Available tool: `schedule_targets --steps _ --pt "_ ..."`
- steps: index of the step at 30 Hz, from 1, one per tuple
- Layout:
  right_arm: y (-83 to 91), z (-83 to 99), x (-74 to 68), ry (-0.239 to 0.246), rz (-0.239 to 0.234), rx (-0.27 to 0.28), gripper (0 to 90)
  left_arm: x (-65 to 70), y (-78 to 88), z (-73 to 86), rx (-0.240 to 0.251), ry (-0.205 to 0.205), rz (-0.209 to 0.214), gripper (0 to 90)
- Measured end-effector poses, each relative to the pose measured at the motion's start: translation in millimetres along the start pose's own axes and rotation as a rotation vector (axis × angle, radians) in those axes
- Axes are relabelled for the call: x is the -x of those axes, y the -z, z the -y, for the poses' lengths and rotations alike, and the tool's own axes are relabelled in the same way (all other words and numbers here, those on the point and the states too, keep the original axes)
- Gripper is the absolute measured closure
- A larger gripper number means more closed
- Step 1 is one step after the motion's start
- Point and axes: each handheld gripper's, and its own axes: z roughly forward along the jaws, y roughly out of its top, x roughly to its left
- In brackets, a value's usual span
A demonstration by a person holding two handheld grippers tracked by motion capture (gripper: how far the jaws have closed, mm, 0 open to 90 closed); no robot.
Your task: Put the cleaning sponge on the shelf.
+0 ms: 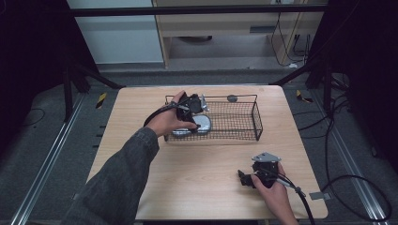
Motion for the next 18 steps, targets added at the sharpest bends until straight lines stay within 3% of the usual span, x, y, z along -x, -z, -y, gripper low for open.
schedule_targets --steps 8,12,18 --pt "0.1 0.1 -0.4 -0.004 0.002 -0.001 0.5 6.6 7.7 0.0 0.019 0.018 -0.016 3.7" --pt "0.1 0.1 -0.4 -0.004 0.002 0.0 0.4 12.9 14.1 -0.8 0.053 0.053 -0.014 3.1" --pt "0.2 0.3 -0.6 -0.006 0.005 -0.001 0.4 21.4 21.0 -2.7 0.072 0.072 -0.008 3.2"
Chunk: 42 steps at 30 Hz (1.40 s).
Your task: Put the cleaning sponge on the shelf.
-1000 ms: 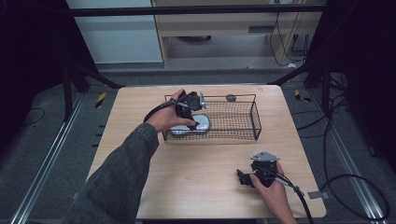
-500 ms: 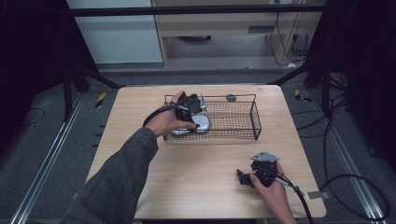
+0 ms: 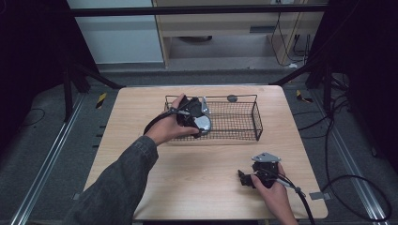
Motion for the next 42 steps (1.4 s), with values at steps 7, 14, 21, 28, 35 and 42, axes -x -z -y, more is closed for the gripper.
schedule_targets --steps 7,14,21,28,35,42 --pt "0.2 0.1 -0.7 -0.007 0.002 0.0 0.4 13.2 16.0 6.1 0.02 0.053 0.007 3.2" --pt "0.1 0.2 -0.5 -0.005 0.002 -0.001 0.4 22.3 29.7 21.0 0.05 0.123 0.018 3.6" --pt "-0.4 0.2 0.2 0.006 0.004 0.001 0.3 30.5 42.9 37.7 0.055 0.149 0.003 3.7" --pt "-0.4 0.2 0.1 0.004 0.004 0.002 0.4 37.5 57.9 61.2 0.067 0.192 -0.008 3.7" --pt "-0.4 0.2 0.2 0.005 0.004 0.002 0.4 38.1 67.6 91.6 0.055 0.238 -0.037 3.4" --pt "-0.4 0.2 0.1 0.004 0.004 0.003 0.4 38.6 66.8 128.1 0.02 0.299 -0.048 3.5"
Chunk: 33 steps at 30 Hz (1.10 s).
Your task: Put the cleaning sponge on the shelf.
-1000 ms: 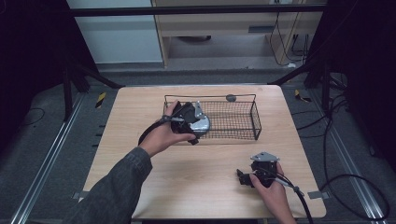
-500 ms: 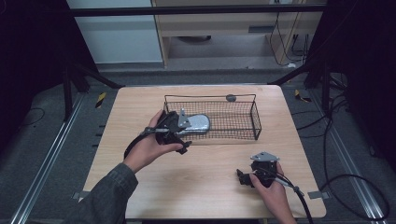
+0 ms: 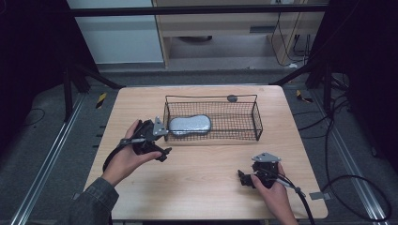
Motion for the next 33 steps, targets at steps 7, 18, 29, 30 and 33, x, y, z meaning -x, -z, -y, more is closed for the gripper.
schedule_targets --steps 7,18,29,30,33 --pt "0.1 0.0 0.0 -0.001 -0.001 -0.001 0.4 -9.4 -9.0 28.3 -0.025 0.057 -0.014 3.5" --pt "0.0 0.0 0.0 0.001 0.0 0.0 0.4 -20.9 -26.7 62.0 -0.074 0.134 -0.013 3.5" --pt "0.2 0.2 -0.3 -0.002 0.0 0.0 0.4 -28.8 -50.2 108.3 -0.121 0.253 -0.013 4.2" --pt "0.2 0.3 -0.2 -0.001 0.0 0.0 0.4 -29.2 -52.0 111.9 -0.115 0.273 -0.014 4.2" --pt "0.3 0.3 -0.3 -0.002 0.0 0.0 0.4 -30.3 -56.4 121.5 -0.097 0.327 -0.018 4.2"
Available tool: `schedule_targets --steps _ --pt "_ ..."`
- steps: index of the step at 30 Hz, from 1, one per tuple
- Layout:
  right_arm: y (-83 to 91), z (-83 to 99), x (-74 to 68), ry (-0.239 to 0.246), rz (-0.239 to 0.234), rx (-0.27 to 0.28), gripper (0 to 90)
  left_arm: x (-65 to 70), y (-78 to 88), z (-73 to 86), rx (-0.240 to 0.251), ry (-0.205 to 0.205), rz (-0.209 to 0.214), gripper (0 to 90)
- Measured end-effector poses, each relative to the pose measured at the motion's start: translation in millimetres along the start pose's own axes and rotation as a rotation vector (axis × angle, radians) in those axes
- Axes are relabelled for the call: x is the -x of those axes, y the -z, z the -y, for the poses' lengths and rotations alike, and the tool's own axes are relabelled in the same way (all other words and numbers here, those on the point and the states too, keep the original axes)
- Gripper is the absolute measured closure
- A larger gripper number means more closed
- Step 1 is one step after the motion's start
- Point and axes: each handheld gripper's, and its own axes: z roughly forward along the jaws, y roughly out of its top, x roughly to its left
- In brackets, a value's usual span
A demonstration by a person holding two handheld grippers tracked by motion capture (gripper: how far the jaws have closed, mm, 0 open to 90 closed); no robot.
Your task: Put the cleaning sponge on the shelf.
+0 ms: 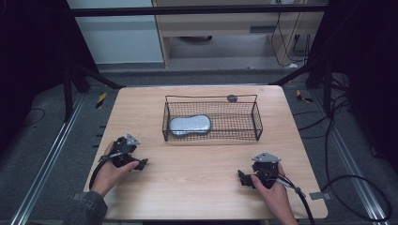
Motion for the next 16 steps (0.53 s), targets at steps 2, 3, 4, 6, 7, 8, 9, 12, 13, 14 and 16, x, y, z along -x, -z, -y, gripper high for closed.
schedule_targets --steps 2,3,4,6,7,8,9,12,13,14,16 --pt "0.0 0.0 0.0 0.0 0.0 0.0 0.4 -1.8 -4.1 5.1 0.004 0.029 0.001 4.0" --pt "0.0 0.0 0.0 0.0 0.0 0.0 0.4 -2.7 -5.4 7.0 0.018 0.049 0.007 2.7" --pt "0.0 0.0 0.0 0.0 0.0 0.0 0.4 -5.3 -7.8 10.5 0.045 0.098 0.03 2.3" --pt "0.0 0.0 0.0 0.0 0.0 0.0 0.4 -8.6 -9.6 14.0 0.061 0.132 0.038 1.7" --pt "0.0 0.0 0.0 -0.001 0.0 0.0 0.4 -10.1 -10.7 15.7 0.072 0.143 0.041 0.8" --pt "0.0 0.0 0.0 0.0 0.0 0.0 0.4 -12.2 -12.6 19.2 0.101 0.17 0.047 0.0" --pt "-0.1 0.0 0.0 0.0 0.0 0.001 0.4 -13.4 -13.7 22.7 0.135 0.179 0.036 0.0" --pt "0.1 0.0 0.0 -0.001 0.0 -0.001 0.4 -13.1 -15.3 28.4 0.189 0.196 0.02 0.0" --pt "0.0 0.0 -0.1 -0.001 0.0 0.0 0.4 -13.1 -15.3 28.4 0.188 0.197 0.019 0.0" --pt "0.3 -0.1 -0.4 -0.008 -0.002 -0.002 0.4 -13.1 -15.2 28.4 0.188 0.197 0.019 0.0" --pt "0.2 -0.1 -0.4 -0.008 -0.003 -0.001 0.4 -13.1 -15.1 28.6 0.188 0.196 0.019 0.0"
